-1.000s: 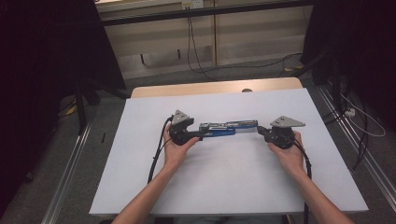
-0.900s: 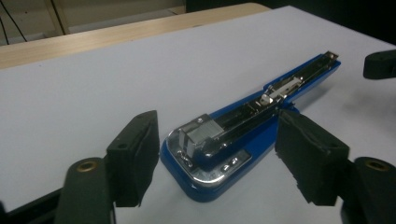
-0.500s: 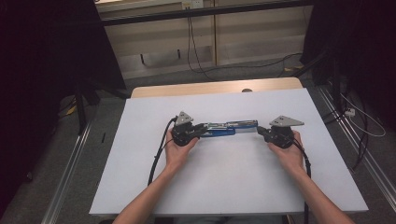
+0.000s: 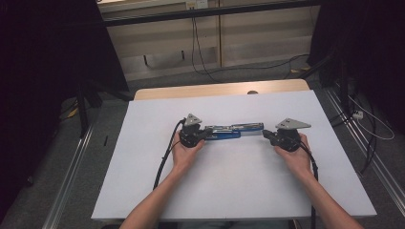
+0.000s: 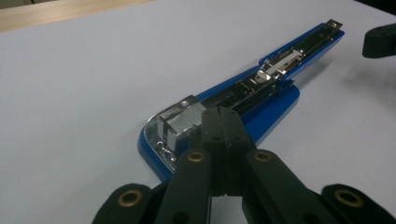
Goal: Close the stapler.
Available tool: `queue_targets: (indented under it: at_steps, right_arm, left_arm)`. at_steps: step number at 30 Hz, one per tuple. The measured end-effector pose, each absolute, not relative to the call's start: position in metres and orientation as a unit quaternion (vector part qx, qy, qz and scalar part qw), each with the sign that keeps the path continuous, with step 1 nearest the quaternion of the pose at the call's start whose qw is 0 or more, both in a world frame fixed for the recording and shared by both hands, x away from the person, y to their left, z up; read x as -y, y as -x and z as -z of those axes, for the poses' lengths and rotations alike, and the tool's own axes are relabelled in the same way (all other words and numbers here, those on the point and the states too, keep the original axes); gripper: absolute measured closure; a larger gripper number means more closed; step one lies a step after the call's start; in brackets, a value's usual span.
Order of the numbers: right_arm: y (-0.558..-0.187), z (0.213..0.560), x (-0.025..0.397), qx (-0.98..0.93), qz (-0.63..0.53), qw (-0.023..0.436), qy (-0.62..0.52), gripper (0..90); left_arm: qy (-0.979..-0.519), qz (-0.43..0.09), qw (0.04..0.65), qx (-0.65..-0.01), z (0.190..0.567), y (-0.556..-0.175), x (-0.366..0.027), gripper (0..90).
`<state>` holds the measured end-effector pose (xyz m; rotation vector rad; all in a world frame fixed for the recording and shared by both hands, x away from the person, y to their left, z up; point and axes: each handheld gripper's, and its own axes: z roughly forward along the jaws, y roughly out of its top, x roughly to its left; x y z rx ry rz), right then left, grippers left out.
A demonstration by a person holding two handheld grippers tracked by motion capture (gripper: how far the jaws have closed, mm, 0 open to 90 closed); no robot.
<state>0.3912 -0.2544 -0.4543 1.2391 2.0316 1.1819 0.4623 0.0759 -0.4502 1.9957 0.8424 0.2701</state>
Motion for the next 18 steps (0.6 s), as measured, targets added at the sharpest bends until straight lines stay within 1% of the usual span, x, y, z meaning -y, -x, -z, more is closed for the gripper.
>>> queue_targets:
  at_steps: [3, 7, 9, 18]
  right_arm:
    - [-0.3919, 0.4545, 0.2538, -0.743, -0.431, 0.235, -0.454, 90.0]
    - [-0.3926, 0.4552, 0.252, -0.745, -0.431, 0.228, -0.456, 90.0]
    - [-0.3925, 0.4549, 0.2497, -0.746, -0.43, 0.227, -0.455, 90.0]
    - [-0.3972, 0.4573, 0.2484, -0.757, -0.405, 0.216, -0.465, 90.0]
  left_arm:
    - [-0.82, -0.116, 0.449, -0.335, 0.4538, -0.4621, -0.0751, 90.0]
    - [-0.821, -0.116, 0.447, -0.336, 0.4536, -0.462, -0.0749, 90.0]
    - [-0.817, -0.108, 0.452, -0.341, 0.4544, -0.4621, -0.0751, 90.0]
    - [-0.82, -0.112, 0.45, -0.334, 0.4544, -0.4619, -0.0747, 90.0]
